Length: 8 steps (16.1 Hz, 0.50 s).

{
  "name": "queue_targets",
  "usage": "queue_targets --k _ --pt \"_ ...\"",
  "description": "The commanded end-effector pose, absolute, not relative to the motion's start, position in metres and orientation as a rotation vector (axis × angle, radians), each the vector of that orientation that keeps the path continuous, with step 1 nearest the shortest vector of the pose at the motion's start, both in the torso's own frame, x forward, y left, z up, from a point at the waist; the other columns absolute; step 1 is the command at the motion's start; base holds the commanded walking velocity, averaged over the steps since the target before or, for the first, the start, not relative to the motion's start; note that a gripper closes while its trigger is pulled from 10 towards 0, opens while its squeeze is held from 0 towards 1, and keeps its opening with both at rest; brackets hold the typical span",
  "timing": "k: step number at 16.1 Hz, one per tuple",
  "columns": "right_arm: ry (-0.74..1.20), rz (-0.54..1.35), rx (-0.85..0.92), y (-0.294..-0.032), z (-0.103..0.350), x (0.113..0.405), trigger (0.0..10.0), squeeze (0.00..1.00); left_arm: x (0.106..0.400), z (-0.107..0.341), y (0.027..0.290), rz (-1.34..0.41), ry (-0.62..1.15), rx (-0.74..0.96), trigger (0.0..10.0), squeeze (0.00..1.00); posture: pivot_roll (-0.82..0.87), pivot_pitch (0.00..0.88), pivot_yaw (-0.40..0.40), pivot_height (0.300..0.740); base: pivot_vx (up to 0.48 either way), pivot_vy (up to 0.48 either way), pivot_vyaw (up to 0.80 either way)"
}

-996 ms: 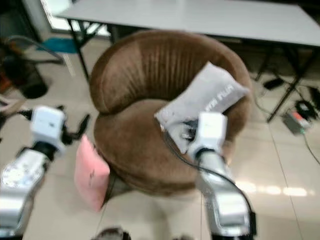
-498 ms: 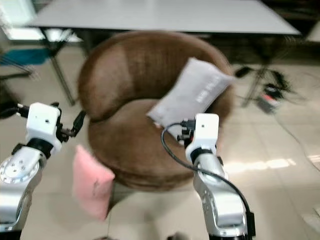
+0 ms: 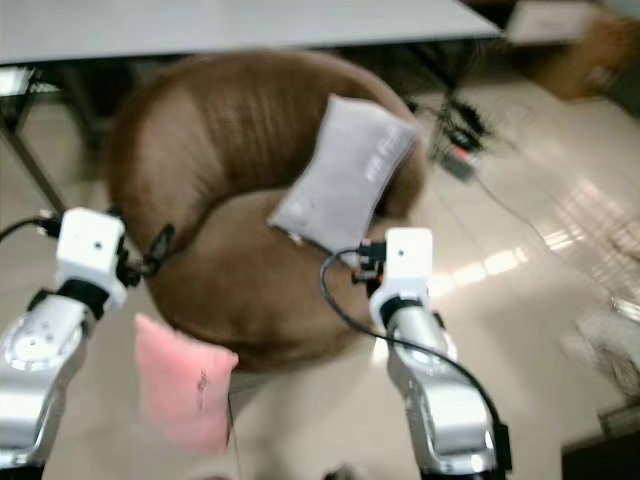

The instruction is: Move the pillow to the sofa from floor

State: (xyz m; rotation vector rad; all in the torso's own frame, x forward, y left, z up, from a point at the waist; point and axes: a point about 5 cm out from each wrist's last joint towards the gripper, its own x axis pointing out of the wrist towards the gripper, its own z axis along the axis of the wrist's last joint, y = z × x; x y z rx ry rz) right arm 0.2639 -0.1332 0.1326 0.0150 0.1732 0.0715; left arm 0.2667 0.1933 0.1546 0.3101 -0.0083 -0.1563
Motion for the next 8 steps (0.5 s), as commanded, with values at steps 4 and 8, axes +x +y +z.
queue_targets --k 4,8 --pt "0.169 0.062 -0.017 -0.1375 0.1310 0.2610 10.0 0.00 0.2633 0.1519 0.1886 -0.187 -0.003 0.316 10.0 0.00 -0.01 0.069 0.004 0.740 0.000 0.443 0.00" --pt "0.167 0.067 -0.011 -0.1369 0.1310 0.2606 10.0 0.00 0.2644 0.1519 0.1877 -0.191 -0.004 0.317 10.0 0.00 -0.01 0.063 0.008 0.740 0.000 0.450 -0.17"
